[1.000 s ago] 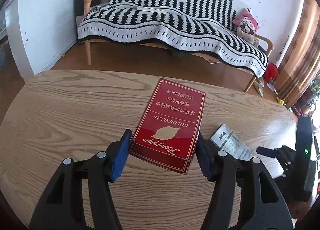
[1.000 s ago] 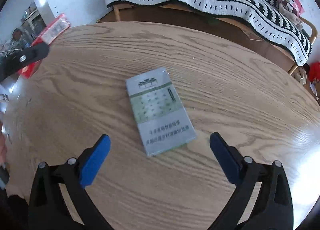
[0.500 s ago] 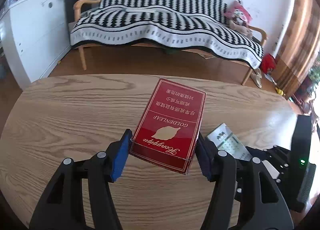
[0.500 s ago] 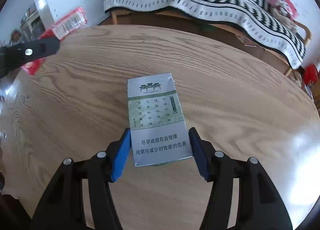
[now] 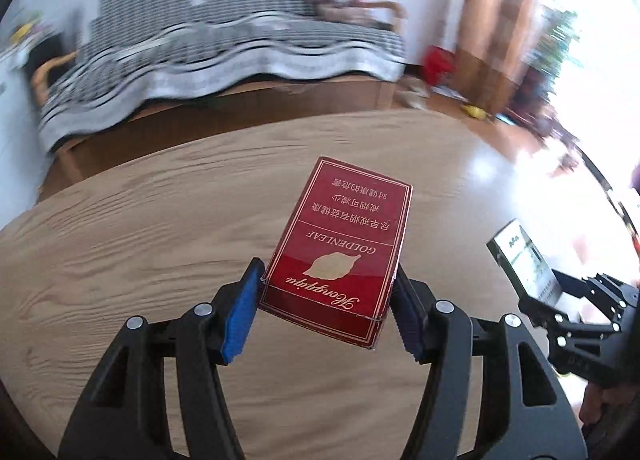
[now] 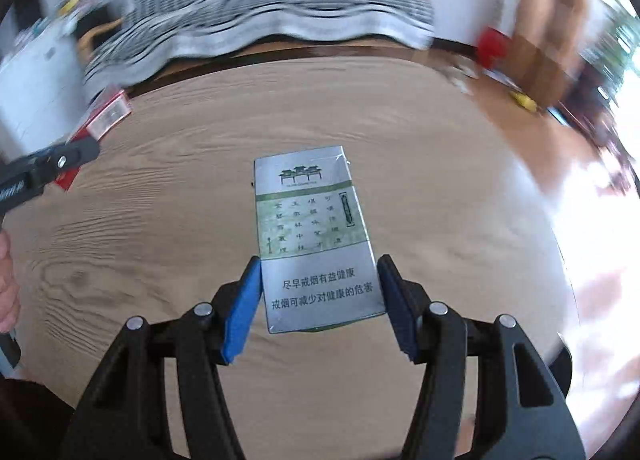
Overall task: Collect trash
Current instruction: 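Carry both boxes over the black bin and open the right tool to drop its box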
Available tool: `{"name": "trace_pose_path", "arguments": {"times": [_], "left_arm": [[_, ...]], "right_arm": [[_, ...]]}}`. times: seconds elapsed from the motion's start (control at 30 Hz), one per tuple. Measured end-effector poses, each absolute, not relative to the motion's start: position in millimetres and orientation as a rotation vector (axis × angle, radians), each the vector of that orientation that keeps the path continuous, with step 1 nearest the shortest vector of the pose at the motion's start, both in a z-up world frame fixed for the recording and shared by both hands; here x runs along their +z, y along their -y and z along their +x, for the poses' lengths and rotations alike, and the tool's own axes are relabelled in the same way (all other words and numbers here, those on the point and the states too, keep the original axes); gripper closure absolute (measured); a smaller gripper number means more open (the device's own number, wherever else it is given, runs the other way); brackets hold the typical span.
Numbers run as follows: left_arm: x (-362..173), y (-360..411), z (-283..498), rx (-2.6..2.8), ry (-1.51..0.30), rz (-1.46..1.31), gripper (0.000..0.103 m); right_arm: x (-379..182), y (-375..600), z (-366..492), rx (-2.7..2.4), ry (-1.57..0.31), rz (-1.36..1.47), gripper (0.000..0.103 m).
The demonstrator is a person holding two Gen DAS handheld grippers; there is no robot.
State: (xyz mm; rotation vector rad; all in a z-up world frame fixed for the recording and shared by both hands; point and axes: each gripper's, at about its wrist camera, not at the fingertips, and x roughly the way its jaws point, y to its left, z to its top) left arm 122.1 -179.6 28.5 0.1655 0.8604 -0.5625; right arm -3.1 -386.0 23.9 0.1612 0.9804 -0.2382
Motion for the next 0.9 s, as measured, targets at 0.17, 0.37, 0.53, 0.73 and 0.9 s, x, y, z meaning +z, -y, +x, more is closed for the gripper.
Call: {"name": "trace_pose_path", "arguments": {"times": [0.17, 0.37, 0.53, 0.73, 0.9], "left_arm": [[28.0, 278.9, 56.2, -0.756, -0.829, 0.258, 0.044], [18.6, 376.3, -26.2, -0.969, -0.806, 0.324, 0.044], [-4.8, 447.1, -91.9, -1.121, -0.806, 0.401, 0.044], [-37.7, 502.7, -135.2, -1.216, -0.814, 0.492, 0.044], [-55.4, 538.7, -145.0, -1.252, -0.838, 0.522, 0.044]], "right_arm": [[27.8, 473.7, -93.4, -0.414, -0.934, 0.274, 0.046], [13.8, 564.2, -202.9, -0.612, -0.901, 0.415, 0.045], [-10.7, 618.3, -278.0, -0.737, -0.898, 0.53, 0.045], [-43.5, 668.8, -337.6, -0.867, -0.932, 0.649, 0.045], [-61.9, 697.7, -346.5, -0.884, -0.96, 0.746, 0.045]]}}
